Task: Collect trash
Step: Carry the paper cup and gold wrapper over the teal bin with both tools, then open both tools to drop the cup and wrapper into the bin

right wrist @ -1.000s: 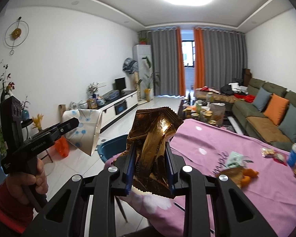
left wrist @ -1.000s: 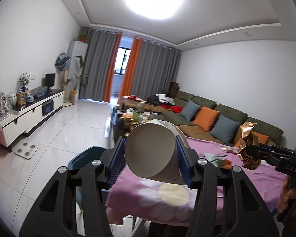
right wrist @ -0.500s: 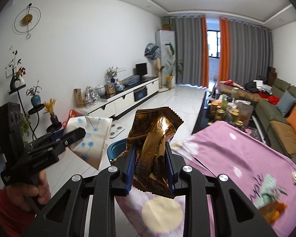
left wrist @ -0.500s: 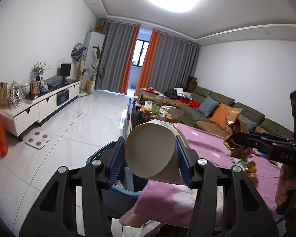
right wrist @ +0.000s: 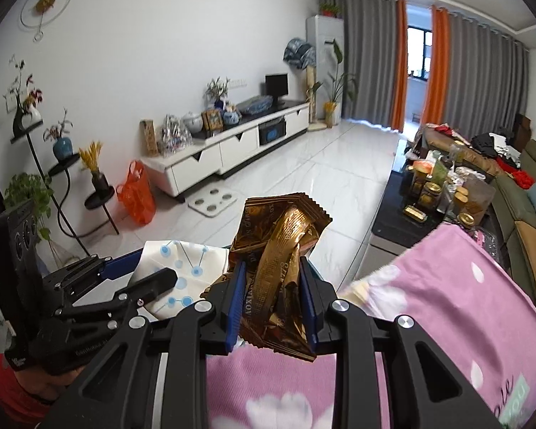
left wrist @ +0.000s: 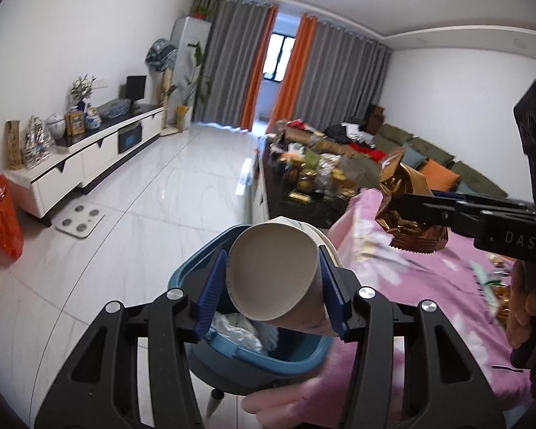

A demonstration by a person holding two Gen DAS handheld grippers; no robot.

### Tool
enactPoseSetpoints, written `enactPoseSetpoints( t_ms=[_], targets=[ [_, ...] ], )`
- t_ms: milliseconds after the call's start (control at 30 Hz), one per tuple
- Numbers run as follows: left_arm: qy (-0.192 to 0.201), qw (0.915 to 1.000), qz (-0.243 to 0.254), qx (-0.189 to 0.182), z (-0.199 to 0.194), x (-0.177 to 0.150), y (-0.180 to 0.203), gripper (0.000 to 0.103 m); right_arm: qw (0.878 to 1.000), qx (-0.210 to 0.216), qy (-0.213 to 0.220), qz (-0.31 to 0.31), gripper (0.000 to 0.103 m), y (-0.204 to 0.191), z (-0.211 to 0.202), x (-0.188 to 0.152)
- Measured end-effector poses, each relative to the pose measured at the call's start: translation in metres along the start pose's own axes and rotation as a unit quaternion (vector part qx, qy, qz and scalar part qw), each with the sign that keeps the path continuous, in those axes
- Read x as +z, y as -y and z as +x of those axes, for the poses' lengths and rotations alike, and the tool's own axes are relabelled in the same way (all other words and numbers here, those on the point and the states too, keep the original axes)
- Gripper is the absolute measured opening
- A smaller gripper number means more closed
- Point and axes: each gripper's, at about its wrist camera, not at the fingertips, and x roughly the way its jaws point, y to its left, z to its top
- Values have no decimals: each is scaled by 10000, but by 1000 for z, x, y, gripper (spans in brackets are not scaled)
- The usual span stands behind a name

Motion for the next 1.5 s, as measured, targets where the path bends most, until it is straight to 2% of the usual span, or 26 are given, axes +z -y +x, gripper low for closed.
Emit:
enactPoseSetpoints(
  t_ms=[233, 533, 1000, 1100, 1333, 1433, 1500],
  targets=[
    [-357, 9992, -48, 157, 65, -9, -9, 50, 9986, 44, -524, -41, 26, 1, 56, 7],
    [-657, 9973, -21, 337, 124, -17, -15, 50, 9940, 93, -1088, 9, 27, 6, 110, 8],
    [-1089, 9928, 207, 464, 202, -27, -16, 50, 9830, 66, -1833, -119, 28, 5, 157, -1],
    [-1146, 9918, 277, 489, 213, -29, -13, 50, 9817, 69, -1900, -118, 29, 5, 160, -3],
    [-1286, 9893, 300, 616, 210, -41, -1, 52, 9801, 71, -1979, -106, 35, 5, 164, -3],
    [-1238, 9895, 313, 678, 209, -42, 0, 62, 9802, 61, -1976, -101, 35, 5, 163, -3],
    [-1179, 9905, 272, 650, 208, -41, 1, 70, 9804, 62, -1966, -86, 41, 5, 162, -3]
  ],
)
